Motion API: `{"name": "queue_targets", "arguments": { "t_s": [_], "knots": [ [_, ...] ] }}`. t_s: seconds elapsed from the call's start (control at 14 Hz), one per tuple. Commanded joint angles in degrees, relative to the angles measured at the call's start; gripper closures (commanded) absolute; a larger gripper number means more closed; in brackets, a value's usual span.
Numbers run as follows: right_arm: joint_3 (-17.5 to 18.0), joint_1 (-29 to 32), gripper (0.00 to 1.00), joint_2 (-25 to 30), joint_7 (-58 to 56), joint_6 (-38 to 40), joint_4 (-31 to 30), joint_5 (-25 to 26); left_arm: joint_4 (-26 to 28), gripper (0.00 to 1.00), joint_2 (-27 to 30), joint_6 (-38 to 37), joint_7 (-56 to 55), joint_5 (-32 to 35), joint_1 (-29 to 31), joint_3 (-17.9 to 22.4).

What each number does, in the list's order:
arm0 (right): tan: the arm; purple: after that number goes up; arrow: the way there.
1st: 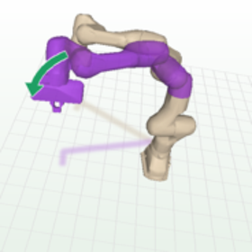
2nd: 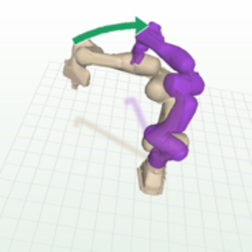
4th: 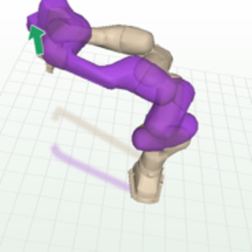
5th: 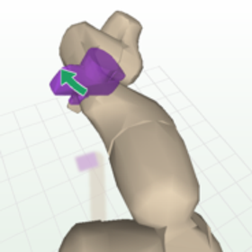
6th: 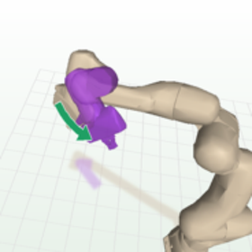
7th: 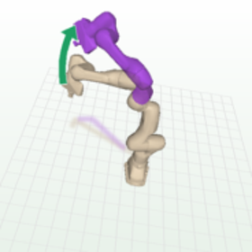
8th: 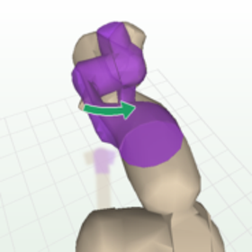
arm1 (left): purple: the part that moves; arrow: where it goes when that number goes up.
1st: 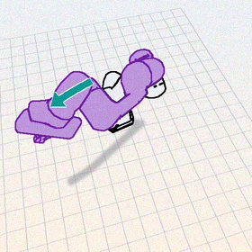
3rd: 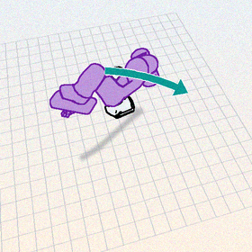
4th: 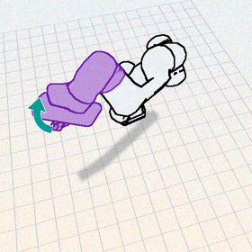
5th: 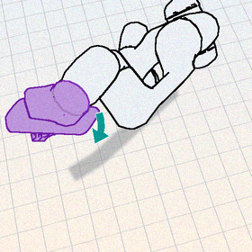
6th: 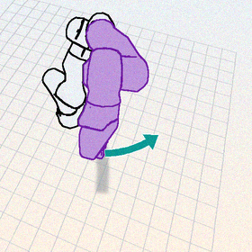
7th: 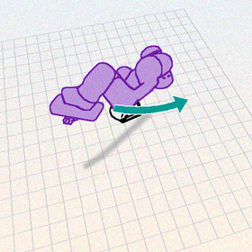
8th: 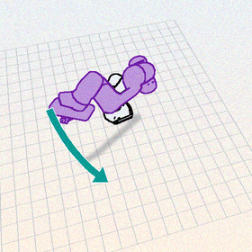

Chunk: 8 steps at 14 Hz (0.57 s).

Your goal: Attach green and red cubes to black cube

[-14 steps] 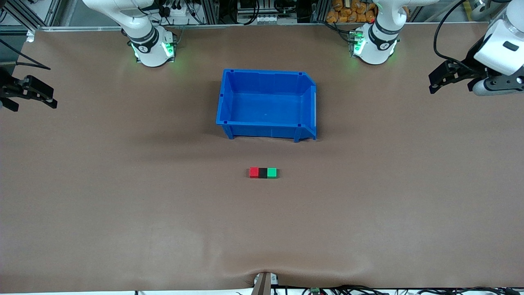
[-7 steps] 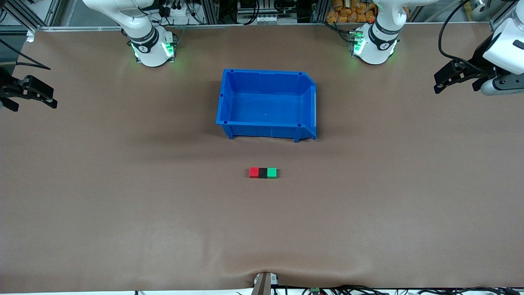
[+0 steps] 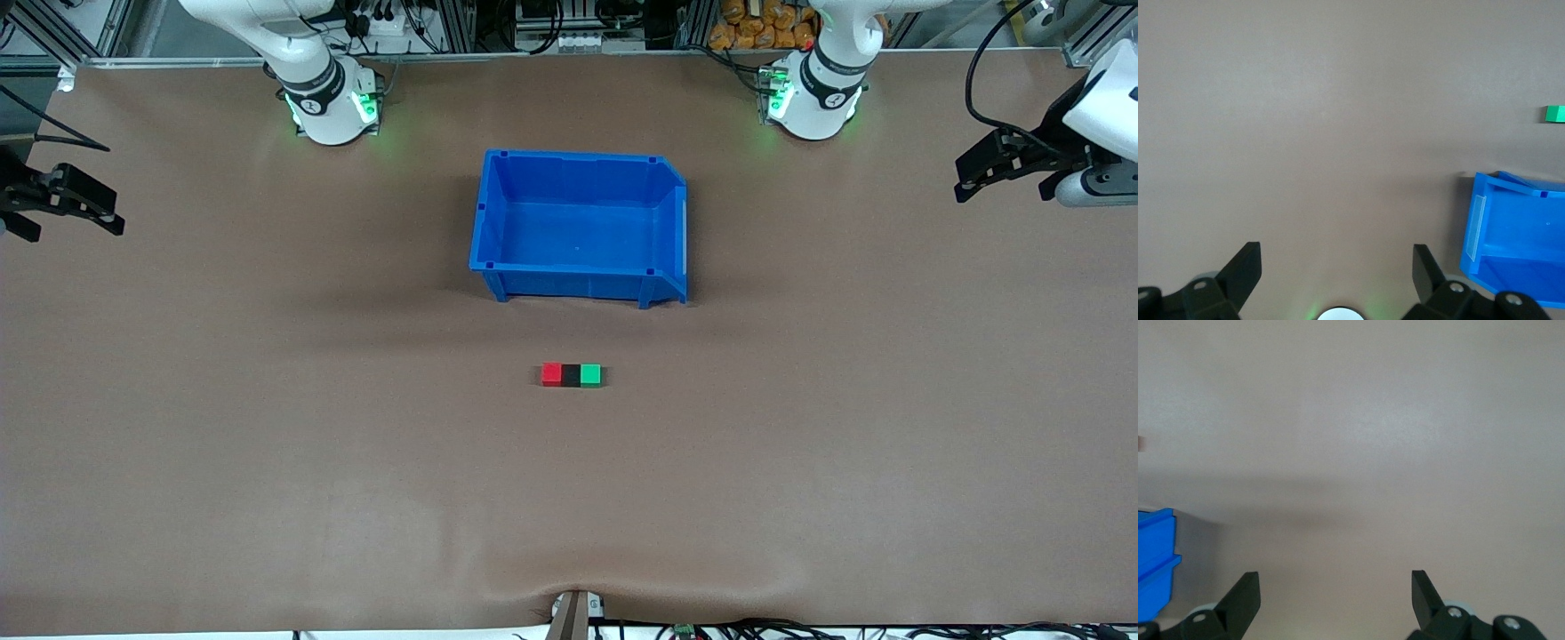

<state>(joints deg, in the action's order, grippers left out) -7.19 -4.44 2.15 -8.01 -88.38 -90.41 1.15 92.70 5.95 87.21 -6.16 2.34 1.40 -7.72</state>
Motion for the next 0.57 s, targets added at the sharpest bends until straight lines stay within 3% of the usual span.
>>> {"name": "queue_targets", "arguments": {
  "t_s": [0.0, 0.5],
  "knots": [
    [0.42, 0.75, 0.0, -0.65, 0.37, 0.92, 1.29, -0.97, -1.55, 0.0, -0.5, -0.82, 0.36, -1.2, 0.09, -0.27],
    [0.42, -0.04, 0.0, -1.7, 0.37, 0.92, 1.02, -0.19, -1.2, 0.0, -0.59, -1.52, -3.07, -0.94, -0.17, -0.8]
  ]
}}
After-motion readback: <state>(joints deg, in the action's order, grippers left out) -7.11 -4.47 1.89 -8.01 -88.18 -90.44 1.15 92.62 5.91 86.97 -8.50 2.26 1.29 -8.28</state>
